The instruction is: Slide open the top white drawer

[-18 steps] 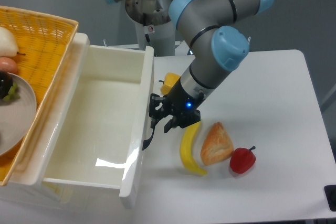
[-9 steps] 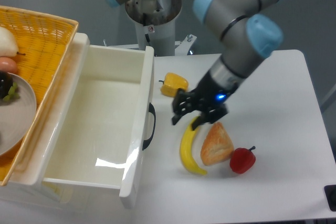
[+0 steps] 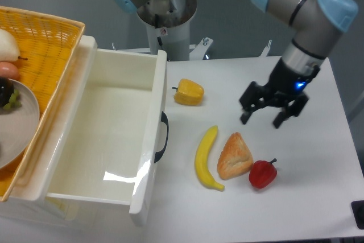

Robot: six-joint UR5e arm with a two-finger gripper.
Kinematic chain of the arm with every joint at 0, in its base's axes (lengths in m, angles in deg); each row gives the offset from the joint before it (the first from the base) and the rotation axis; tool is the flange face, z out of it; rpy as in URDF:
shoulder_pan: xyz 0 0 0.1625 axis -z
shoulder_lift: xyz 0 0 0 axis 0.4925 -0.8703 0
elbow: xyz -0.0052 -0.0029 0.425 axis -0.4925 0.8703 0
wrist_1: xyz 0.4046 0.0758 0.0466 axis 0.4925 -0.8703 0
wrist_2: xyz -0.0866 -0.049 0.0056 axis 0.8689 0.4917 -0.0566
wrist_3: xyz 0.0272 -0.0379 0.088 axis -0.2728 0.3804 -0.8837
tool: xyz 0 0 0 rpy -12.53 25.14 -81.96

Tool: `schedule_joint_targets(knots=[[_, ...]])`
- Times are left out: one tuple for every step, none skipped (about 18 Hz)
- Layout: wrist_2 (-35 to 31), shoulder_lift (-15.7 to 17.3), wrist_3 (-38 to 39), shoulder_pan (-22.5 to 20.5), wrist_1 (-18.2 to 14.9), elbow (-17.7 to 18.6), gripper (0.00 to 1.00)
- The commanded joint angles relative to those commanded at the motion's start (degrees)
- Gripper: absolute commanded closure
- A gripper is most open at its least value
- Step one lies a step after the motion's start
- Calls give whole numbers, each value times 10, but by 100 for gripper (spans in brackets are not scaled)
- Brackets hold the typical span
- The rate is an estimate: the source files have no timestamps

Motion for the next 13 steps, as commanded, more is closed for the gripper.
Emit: schedule_joint_targets(knots=[[-23, -4, -13, -5, 4, 3, 1], [-44, -4, -32, -7, 4, 4, 0], [-64, -6, -54, -9, 5, 5, 0], [-81, -8, -80, -13, 4, 5, 0], [-98, -10, -108, -16, 5, 6, 0], [-119, -13, -139, -17, 5, 8, 0], [-141, -15, -178, -17, 5, 11, 0], [-163, -17, -220, -16, 7, 18, 0], [-178, -22, -257, -16, 15, 22, 0], [-192, -32, -281, -15, 31, 22, 0], [-209, -43, -293, -14, 40, 22, 0], [-223, -54, -301, -13, 48, 22, 0], [-227, -61, -317, -13, 57, 22, 0]])
